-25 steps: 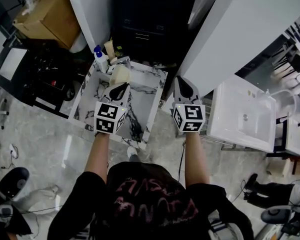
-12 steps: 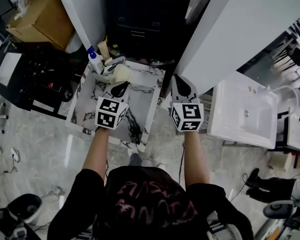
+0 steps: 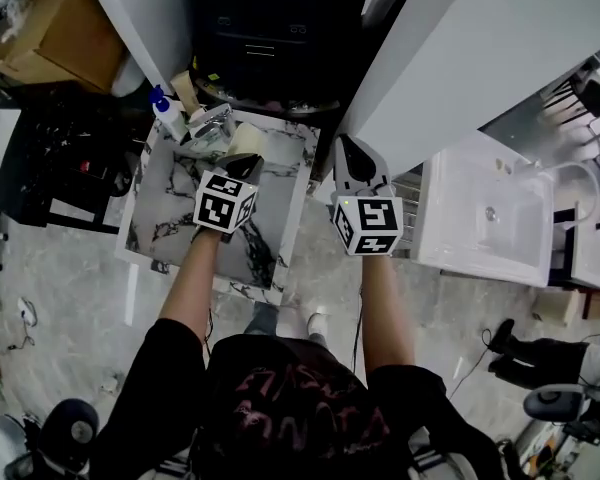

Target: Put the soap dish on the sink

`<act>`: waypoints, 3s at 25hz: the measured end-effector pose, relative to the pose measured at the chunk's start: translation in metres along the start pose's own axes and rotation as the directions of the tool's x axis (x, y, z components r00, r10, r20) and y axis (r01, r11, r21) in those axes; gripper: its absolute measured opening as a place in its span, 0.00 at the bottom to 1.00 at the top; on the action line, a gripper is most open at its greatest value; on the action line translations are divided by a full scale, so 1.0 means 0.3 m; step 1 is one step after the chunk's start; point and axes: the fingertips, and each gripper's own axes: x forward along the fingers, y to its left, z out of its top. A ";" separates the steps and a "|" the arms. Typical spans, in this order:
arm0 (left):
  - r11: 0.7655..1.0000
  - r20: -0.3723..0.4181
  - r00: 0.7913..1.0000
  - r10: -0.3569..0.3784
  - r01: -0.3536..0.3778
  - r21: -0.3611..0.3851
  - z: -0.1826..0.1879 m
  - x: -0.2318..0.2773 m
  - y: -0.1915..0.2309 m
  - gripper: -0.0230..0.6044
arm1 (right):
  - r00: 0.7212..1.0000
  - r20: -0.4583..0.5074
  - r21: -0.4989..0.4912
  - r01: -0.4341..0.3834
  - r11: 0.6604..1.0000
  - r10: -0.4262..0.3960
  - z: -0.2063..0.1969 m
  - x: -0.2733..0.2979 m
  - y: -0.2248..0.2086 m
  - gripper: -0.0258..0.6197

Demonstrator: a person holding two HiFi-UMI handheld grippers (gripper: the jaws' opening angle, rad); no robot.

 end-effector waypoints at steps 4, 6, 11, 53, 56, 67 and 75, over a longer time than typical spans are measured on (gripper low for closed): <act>0.999 -0.073 0.997 -0.031 0.032 0.008 -0.053 0.094 0.008 0.07 | 1.000 -0.018 -0.006 0.005 1.000 -0.005 -0.033 0.022 -0.021 0.06; 0.999 -0.109 0.993 -0.045 0.047 0.015 -0.077 0.133 0.012 0.07 | 1.000 -0.029 0.000 0.009 1.000 -0.009 -0.055 0.027 -0.034 0.06; 0.995 -0.202 0.976 -0.077 0.087 0.039 -0.137 0.222 0.027 0.07 | 0.998 -0.062 0.009 0.015 1.000 -0.015 -0.116 0.043 -0.063 0.06; 0.987 -0.185 0.983 0.003 0.026 0.156 -0.050 0.229 0.012 0.13 | 0.996 -0.091 0.028 0.024 0.999 -0.021 -0.167 -0.016 -0.135 0.06; 0.991 -0.162 0.986 0.037 -0.015 0.131 -0.036 0.170 0.010 0.09 | 0.996 -0.084 0.024 0.017 1.000 -0.015 -0.152 -0.044 -0.122 0.06; 0.990 0.009 0.994 0.109 -0.109 0.088 0.080 -0.044 -0.054 0.06 | 0.999 -0.046 0.007 -0.019 1.000 0.019 -0.078 -0.134 -0.070 0.06; 0.974 0.176 0.966 0.191 -0.208 0.087 0.191 -0.257 -0.114 0.06 | 0.999 -0.012 -0.008 -0.043 0.999 0.043 -0.028 -0.226 -0.029 0.06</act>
